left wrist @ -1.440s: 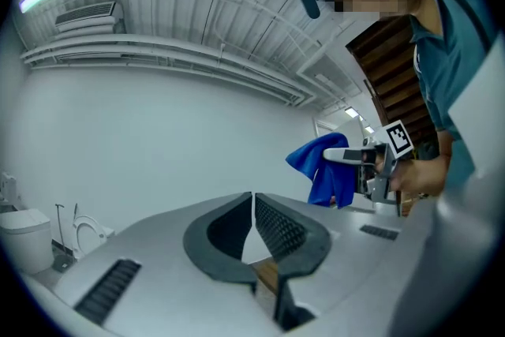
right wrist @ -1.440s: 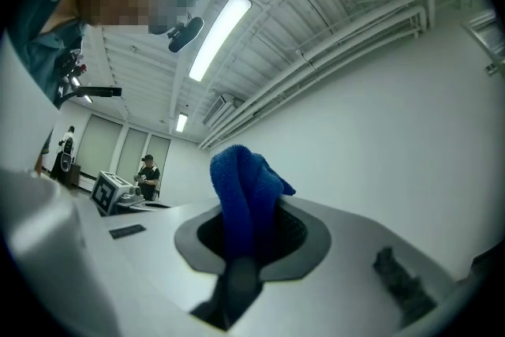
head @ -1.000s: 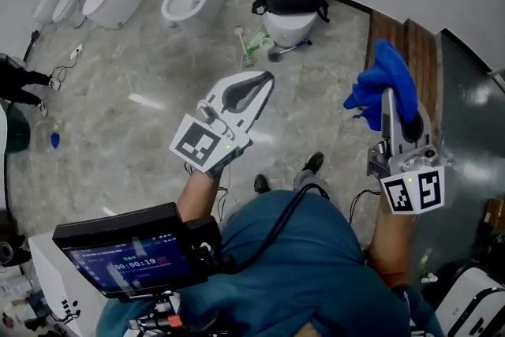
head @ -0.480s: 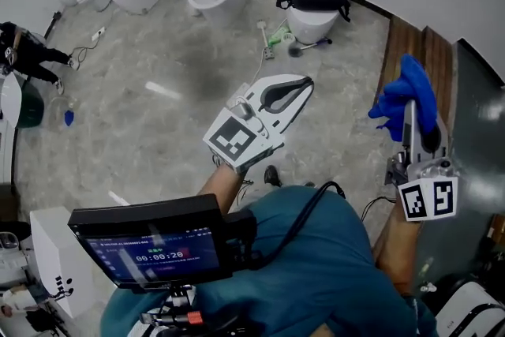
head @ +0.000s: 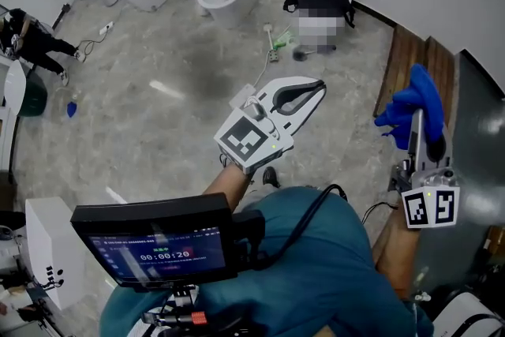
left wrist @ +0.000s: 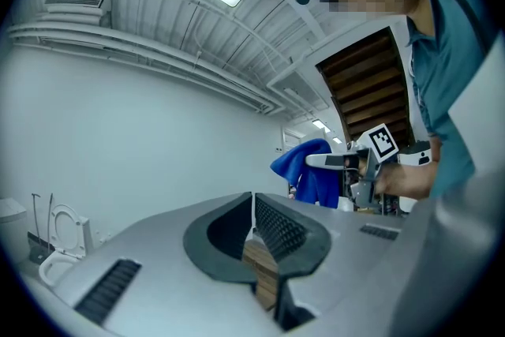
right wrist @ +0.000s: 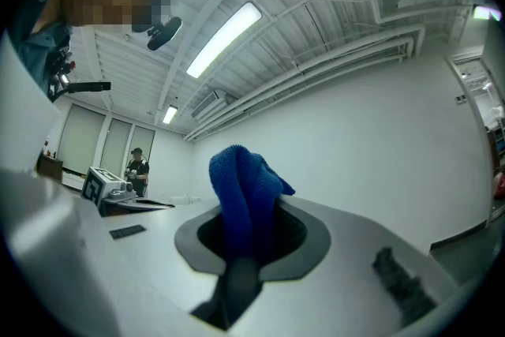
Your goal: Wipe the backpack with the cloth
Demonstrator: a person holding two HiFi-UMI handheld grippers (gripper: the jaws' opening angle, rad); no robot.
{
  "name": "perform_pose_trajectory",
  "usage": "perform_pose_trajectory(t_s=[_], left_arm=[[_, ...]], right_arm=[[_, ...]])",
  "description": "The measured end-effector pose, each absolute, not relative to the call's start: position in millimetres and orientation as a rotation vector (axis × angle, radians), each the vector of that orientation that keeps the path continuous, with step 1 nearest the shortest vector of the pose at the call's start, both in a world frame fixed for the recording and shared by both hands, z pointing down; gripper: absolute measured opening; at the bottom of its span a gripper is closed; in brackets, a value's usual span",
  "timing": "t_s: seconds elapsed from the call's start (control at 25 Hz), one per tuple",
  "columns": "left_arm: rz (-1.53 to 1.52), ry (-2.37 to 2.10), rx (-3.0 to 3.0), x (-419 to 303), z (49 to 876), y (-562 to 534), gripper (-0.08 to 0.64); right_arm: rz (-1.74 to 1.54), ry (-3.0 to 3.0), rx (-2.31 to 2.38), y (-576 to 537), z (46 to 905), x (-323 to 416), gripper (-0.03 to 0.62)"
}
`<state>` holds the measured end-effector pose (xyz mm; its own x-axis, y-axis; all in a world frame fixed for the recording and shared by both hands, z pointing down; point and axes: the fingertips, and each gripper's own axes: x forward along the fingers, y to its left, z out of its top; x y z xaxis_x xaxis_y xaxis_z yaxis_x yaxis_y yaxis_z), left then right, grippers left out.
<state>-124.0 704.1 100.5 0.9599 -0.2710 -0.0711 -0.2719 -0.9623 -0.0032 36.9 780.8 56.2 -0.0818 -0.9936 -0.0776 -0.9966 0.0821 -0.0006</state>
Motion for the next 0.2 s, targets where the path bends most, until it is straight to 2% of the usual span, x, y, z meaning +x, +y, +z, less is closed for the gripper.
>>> perform_pose_trajectory(t_s=[0.2], left_arm=[[0.104,0.428,-3.093,-114.9,106.1,716.4,0.017]], right_arm=[[0.083,2.264,-2.088,792.3,61.4,47.0,0.053]])
